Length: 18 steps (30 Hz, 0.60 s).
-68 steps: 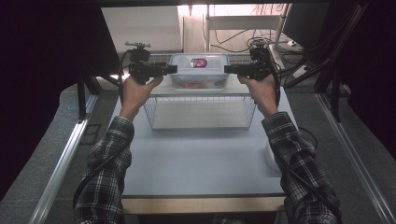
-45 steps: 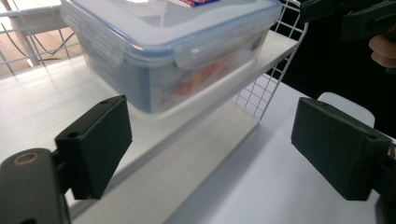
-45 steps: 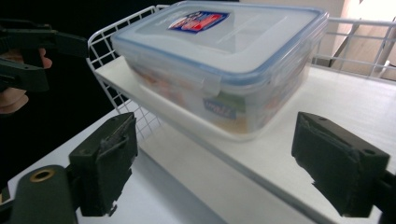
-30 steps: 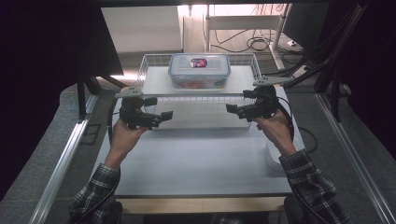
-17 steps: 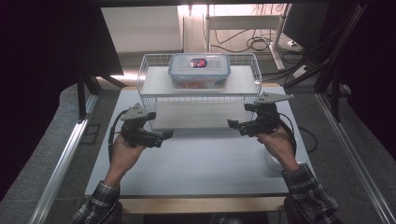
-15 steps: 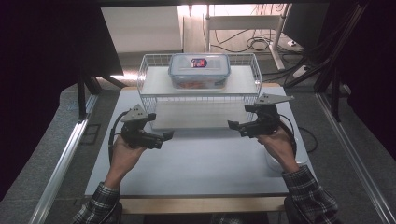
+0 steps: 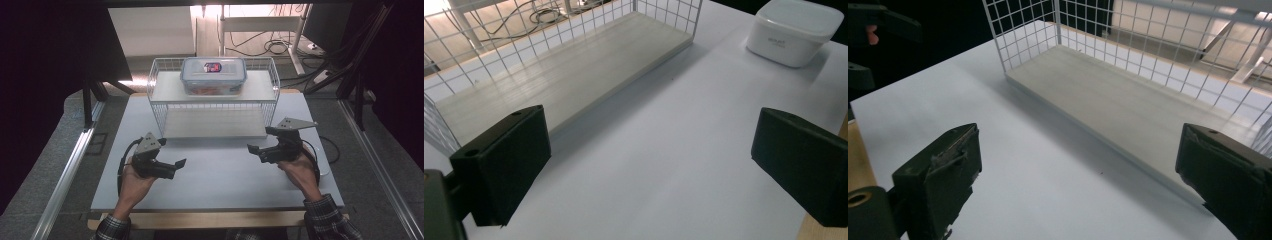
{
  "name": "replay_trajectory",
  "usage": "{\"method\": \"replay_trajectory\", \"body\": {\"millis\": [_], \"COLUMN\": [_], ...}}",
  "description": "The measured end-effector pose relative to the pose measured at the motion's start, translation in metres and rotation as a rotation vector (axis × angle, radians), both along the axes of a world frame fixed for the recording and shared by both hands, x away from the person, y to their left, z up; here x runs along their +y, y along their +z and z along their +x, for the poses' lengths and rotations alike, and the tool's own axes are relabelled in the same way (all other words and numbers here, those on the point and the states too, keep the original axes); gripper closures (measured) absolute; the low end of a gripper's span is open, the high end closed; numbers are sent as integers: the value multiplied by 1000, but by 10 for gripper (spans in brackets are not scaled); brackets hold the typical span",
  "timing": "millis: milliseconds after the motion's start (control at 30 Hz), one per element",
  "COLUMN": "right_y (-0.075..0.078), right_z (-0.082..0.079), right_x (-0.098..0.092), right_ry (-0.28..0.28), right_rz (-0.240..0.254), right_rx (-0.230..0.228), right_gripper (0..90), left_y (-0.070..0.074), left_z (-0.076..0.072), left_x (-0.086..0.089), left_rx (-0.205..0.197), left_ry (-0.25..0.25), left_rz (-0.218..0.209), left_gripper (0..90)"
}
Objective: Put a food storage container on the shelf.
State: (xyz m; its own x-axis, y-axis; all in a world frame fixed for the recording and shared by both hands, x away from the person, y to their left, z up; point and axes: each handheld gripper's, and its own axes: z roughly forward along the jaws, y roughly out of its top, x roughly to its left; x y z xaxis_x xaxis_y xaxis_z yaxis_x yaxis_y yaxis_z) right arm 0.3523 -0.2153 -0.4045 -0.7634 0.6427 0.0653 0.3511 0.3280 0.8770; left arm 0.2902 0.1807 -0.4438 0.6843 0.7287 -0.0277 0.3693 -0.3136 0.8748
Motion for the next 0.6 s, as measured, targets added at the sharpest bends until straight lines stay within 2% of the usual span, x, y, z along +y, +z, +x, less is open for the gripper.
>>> {"method": "replay_trajectory", "body": {"millis": [100,233,333,467,600], "right_y": [-8,-15,-21,-29,-38], "right_z": [-6,-14,-21,-26,-33], "right_x": [-2,-3,-2,-2,-3], "right_ry": [2,16,18,21,0], "right_rz": [-11,-22,-47,-56,-53], "right_rx": [2,0,-13,-8,-7], "right_gripper": [30,30,29,27,27], "left_y": [-8,-22,-26,-32,-42], "left_z": [-5,-10,-12,-17,-24], "left_x": [0,1,2,4,7], "left_rx": [0,19,19,18,25], "left_ry": [5,14,14,22,37], "left_rz": [-8,-16,-24,-21,-32], "left_gripper": [25,28,32,28,28]}}
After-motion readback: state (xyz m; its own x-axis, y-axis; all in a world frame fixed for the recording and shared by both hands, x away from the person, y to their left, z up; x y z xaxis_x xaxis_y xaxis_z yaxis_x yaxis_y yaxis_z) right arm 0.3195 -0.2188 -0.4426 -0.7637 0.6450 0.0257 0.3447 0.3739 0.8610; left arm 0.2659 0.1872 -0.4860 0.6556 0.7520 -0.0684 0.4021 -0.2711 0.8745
